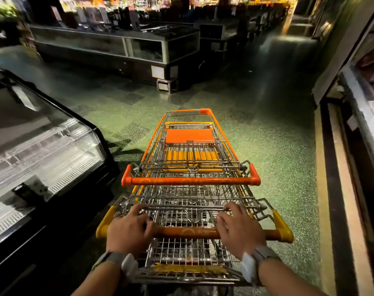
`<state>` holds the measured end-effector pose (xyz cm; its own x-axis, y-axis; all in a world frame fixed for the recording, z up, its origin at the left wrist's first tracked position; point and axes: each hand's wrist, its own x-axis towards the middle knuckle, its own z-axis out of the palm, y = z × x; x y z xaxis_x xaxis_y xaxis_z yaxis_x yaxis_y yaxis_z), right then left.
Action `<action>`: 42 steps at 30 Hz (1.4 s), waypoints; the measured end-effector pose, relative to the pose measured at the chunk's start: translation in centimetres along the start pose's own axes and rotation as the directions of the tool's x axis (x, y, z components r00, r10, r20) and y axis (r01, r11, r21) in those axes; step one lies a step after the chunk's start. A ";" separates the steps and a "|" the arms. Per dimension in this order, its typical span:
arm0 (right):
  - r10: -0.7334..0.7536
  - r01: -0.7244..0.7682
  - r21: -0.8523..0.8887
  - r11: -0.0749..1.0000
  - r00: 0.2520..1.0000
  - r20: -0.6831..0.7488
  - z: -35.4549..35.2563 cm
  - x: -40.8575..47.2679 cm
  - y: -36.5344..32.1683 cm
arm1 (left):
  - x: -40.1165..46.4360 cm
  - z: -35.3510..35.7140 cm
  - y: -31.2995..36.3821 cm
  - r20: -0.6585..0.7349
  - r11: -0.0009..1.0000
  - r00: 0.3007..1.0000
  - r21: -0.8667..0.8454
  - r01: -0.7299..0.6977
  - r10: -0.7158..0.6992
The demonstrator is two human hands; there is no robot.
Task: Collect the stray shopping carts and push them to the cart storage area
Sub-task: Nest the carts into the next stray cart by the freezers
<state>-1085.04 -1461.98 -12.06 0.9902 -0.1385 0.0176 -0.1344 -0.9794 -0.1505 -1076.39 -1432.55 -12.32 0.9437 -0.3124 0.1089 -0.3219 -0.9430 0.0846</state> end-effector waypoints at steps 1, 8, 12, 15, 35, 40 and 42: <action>-0.016 0.016 0.005 1.000 1.000 0.000 -0.1 1.4 1.2 | 1.3 0.3 1.0 -0.011 1.000 1.000 0.006 0.008 -0.008; -0.084 0.083 0.018 0.996 0.996 0.044 -0.9 9.8 6.7 | 8.0 1.9 4.7 -0.004 0.996 0.996 0.005 0.090 -0.090; -0.113 0.112 0.010 0.994 0.991 0.072 -1.1 16.4 10.0 | 13.3 3.3 7.0 -0.026 0.989 0.989 -0.023 0.148 -0.148; -0.125 0.126 -0.013 0.992 0.990 0.070 -1.1 19.0 11.4 | 15.3 3.2 8.2 -0.041 0.990 0.990 -0.034 0.134 -0.136; -0.343 0.348 -0.048 0.936 0.934 0.101 -2.2 48.9 23.3 | 39.6 6.7 16.7 -0.051 0.927 0.928 0.047 0.371 -0.369; -0.412 0.417 -0.010 0.909 0.900 0.139 -3.4 54.9 24.9 | 44.7 7.5 17.9 -0.085 0.907 0.910 0.084 0.413 -0.406; -0.429 0.433 0.004 0.901 0.891 0.146 -3.7 57.1 25.4 | 46.4 8.1 18.1 -0.091 0.902 0.905 0.085 0.423 -0.416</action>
<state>-1032.07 -1495.25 -11.25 0.9457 0.3185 -0.0643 0.3083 -0.9421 -0.1320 -1037.77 -1465.04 -13.77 0.9810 0.1195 0.1531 0.1150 -0.9926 0.0378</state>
